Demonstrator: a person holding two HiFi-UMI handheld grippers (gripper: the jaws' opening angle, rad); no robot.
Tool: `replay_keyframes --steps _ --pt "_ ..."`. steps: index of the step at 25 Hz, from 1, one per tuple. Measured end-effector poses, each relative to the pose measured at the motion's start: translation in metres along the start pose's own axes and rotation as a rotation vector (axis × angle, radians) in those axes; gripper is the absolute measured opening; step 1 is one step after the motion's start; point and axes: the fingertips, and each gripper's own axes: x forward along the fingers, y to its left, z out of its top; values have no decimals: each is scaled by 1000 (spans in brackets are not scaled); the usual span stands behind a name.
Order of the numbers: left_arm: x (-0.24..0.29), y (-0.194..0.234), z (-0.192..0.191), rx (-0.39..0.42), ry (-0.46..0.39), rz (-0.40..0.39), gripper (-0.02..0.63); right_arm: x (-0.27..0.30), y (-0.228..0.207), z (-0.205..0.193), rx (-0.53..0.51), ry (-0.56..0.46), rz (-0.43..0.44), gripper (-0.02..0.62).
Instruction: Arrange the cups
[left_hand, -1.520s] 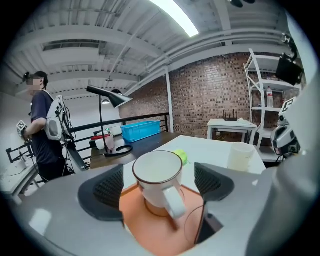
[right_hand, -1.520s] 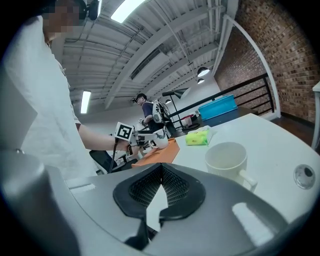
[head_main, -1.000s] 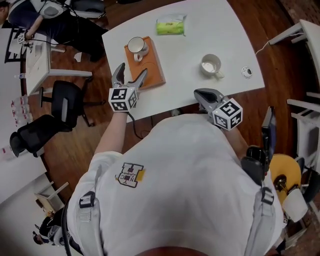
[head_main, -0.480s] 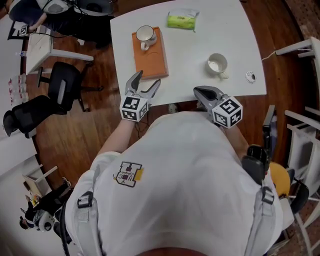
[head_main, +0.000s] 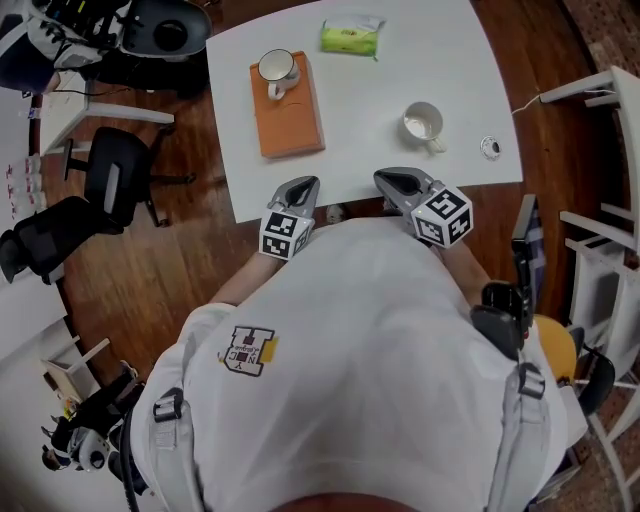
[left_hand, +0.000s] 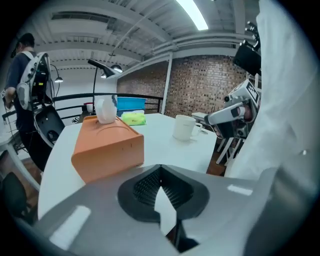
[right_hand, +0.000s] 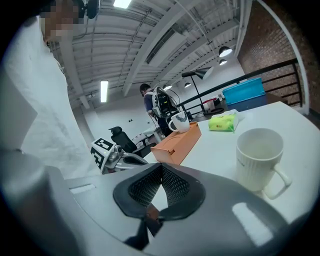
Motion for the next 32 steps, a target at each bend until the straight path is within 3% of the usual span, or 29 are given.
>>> replay_keyframes --steps 10,32 --pt "12 -4 -10 43 64 -50 0 3 -4 -4 9 3 -16 0" --pt "21 -14 -4 63 76 -63 0 -7 -16 -1 5 -7 -25 0"
